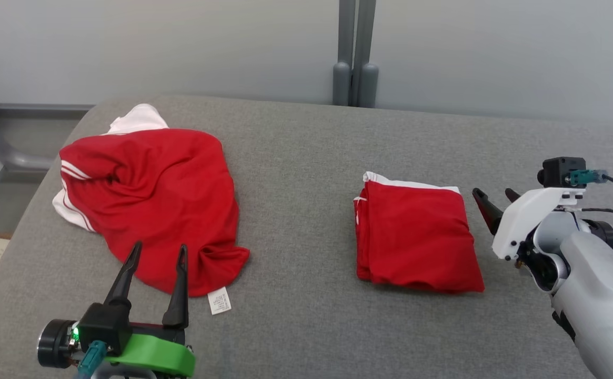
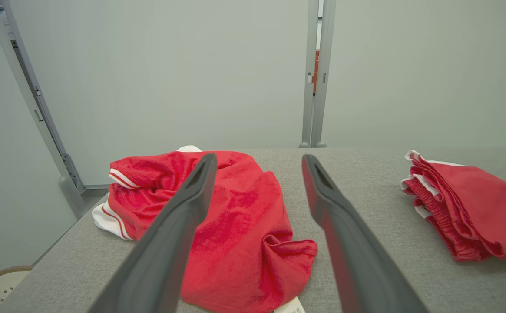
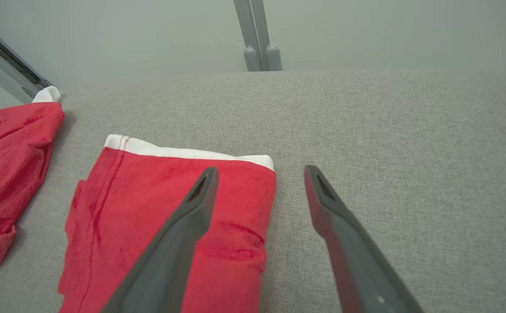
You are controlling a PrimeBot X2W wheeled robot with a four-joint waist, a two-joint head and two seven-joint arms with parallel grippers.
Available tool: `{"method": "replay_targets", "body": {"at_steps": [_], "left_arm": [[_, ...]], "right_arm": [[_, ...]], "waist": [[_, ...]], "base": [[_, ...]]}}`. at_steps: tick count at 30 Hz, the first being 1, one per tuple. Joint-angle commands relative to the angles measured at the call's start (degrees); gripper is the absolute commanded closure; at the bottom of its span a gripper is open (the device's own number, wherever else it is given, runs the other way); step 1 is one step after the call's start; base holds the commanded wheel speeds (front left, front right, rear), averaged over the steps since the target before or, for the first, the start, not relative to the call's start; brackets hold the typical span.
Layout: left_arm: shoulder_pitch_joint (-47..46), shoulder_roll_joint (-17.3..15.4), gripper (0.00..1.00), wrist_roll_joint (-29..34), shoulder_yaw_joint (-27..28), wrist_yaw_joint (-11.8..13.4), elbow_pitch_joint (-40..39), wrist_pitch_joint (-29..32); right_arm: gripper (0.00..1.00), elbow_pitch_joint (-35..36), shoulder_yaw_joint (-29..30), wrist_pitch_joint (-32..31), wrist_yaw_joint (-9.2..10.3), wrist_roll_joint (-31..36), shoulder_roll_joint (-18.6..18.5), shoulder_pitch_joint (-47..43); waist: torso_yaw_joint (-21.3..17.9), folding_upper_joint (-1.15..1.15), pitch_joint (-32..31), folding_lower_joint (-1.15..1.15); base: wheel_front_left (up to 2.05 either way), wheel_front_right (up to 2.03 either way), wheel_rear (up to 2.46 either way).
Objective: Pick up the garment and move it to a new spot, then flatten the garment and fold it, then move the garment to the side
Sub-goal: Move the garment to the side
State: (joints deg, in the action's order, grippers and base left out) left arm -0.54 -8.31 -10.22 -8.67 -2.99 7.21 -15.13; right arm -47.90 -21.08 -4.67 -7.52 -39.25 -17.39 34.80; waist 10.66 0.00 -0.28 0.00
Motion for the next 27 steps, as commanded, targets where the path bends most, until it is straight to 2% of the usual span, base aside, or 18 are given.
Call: {"method": "replay_targets", "body": {"at_steps": [1,7,13,14,15,16,22,27], "left_arm": [[-1.49,0.29,0.0,0.25,-0.03,-0.18,-0.06,-0.01],[-3.09,0.93,0.0,0.29,0.09,-0.61,0.29,-0.01],[-3.61,1.29,0.0,0.51,0.53,-0.85,1.01,-0.01],[-3.67,1.34,0.0,0.58,0.56,-0.96,1.08,-0.01],[-3.69,1.38,0.0,0.71,0.59,-1.04,1.14,-0.01],[-3.69,1.37,0.0,0.79,0.62,-1.0,1.18,-0.01],[-3.18,0.91,0.0,1.36,0.96,-1.39,1.05,-0.01],[-2.58,0.71,0.0,1.65,0.68,-1.8,0.65,-0.01]], "right_arm": [[0.0,-2.41,0.0,-1.76,0.05,-0.5,-0.46,1.32],[0.0,-10.59,0.3,-10.85,0.03,-3.71,0.51,5.43],[0.02,-15.16,-0.04,-18.3,0.03,-6.78,2.82,5.72],[0.25,-15.14,-0.24,-18.39,0.03,-7.02,3.1,5.7],[0.92,-14.93,-0.49,-18.1,0.02,-7.21,3.27,5.71],[1.0,-14.75,-0.65,-17.86,0.03,-7.28,3.27,5.7],[1.0,-12.03,-1.96,-12.73,0.06,-7.8,2.36,6.12],[1.0,-9.97,-3.86,-8.98,0.06,-7.99,1.16,6.14]], "waist": [[4.35,0.0,4.47,0.0],[6.53,0.0,7.01,0.0],[6.36,0.0,7.15,0.0],[6.19,0.0,7.07,0.0],[5.91,0.0,6.94,0.0],[5.68,0.0,6.85,0.0],[2.85,0.0,5.34,0.0],[-1.76,0.0,3.18,0.0]], "base": [[0.0,0.0,0.0],[0.0,0.0,0.0],[0.0,0.0,0.0],[0.0,0.0,0.0],[0.0,0.0,0.0],[0.0,0.0,0.0],[0.0,0.0,0.0],[0.0,0.0,0.0]]}}
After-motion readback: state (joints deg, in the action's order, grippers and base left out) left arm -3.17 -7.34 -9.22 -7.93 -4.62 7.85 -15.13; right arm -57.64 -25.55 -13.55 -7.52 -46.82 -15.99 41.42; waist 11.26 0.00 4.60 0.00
